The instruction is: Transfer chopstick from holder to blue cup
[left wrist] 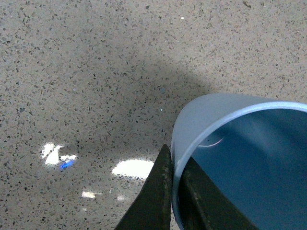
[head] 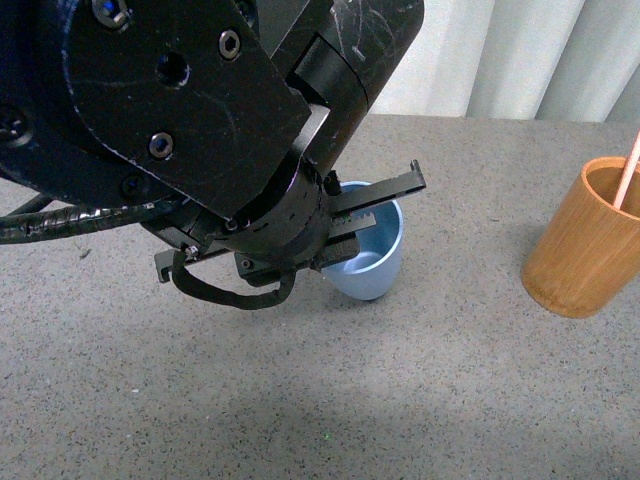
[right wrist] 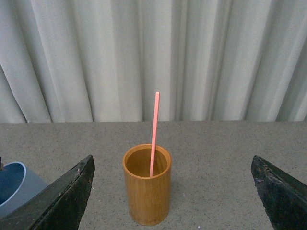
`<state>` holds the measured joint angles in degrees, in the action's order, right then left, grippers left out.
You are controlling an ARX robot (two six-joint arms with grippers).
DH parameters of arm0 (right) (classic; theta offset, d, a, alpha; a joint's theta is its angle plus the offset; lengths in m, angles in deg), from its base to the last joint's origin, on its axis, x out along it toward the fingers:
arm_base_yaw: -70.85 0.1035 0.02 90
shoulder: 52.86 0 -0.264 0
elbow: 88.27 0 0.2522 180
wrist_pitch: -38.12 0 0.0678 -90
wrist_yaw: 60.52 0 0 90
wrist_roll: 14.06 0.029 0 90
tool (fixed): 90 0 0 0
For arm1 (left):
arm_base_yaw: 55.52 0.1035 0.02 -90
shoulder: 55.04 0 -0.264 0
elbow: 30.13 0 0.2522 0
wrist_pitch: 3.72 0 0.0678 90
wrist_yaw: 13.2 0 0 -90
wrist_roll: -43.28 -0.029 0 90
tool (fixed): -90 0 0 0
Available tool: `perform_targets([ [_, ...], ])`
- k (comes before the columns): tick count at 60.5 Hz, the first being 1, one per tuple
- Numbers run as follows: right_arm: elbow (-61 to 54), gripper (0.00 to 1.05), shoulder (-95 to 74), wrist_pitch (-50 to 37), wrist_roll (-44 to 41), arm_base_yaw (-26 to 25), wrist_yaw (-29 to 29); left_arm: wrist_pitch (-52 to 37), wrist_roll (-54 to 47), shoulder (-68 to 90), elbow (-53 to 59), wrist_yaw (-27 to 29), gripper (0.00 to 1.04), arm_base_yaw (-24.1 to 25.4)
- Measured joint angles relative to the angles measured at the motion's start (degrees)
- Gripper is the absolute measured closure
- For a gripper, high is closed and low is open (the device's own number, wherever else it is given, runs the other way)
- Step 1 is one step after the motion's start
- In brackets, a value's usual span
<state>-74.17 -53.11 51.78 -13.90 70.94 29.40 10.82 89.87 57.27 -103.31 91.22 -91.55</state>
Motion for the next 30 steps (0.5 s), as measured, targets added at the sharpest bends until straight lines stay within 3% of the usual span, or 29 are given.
perform_targets([
  [9, 0.0, 0.09, 0.0, 0.0, 0.0, 0.0, 0.0, 0.0, 0.0, 0.1, -0.1, -0.4, 1.01, -0.1],
  [12, 0.0, 0.09, 0.0, 0.0, 0.0, 0.0, 0.0, 0.0, 0.0, 0.1, -0.2, -0.5, 0.96, -0.1],
  [22, 0.0, 0.09, 0.0, 0.0, 0.0, 0.0, 0.0, -0.1, 0.0, 0.1, -0.8, -0.4, 0.63, -0.1],
  [30, 0.0, 0.09, 0.0, 0.0, 0.0, 0.0, 0.0, 0.0, 0.0, -0.1, -1.0, -0.5, 0.43, -0.2],
])
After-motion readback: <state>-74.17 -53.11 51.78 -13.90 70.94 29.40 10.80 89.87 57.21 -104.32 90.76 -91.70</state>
